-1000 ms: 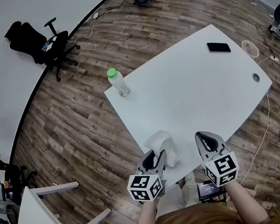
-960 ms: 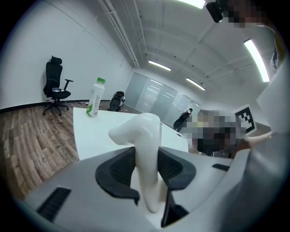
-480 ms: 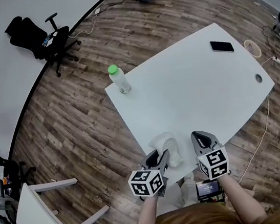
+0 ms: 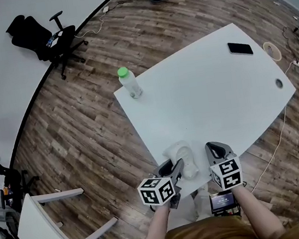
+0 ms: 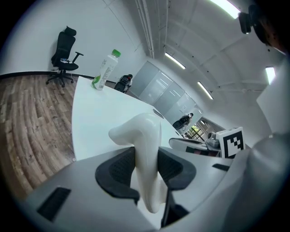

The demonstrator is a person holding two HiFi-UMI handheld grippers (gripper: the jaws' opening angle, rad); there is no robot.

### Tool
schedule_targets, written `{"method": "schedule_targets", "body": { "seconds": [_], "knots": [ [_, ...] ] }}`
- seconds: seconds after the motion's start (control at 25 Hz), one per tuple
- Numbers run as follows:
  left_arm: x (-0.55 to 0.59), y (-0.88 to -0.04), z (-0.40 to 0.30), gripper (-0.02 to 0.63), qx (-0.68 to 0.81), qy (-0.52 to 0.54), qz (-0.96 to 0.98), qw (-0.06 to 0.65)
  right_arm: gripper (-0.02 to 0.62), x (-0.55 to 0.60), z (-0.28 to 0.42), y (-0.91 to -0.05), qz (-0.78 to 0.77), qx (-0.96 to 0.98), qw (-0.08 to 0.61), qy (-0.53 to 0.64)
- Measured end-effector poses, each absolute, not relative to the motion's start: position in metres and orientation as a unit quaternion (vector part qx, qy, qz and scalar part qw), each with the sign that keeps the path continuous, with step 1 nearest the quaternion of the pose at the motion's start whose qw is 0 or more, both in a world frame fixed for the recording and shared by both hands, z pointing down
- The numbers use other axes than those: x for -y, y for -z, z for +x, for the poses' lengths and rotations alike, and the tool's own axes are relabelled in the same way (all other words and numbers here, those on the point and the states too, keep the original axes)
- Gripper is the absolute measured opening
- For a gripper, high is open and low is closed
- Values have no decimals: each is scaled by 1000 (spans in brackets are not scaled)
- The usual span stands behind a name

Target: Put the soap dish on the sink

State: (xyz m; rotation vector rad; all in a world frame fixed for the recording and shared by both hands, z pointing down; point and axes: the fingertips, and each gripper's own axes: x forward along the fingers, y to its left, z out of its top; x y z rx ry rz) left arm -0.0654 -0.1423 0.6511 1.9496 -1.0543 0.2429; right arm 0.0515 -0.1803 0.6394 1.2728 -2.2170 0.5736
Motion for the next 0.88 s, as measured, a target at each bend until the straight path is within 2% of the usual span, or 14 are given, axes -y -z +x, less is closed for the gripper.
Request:
{"method": "schedule_targets", "body": {
  "seconds": [0.88],
  "knots": [
    [141, -692, -70, 140, 422, -77, 721, 544, 9, 159, 10, -650, 417, 843, 275, -201]
  ]
}}
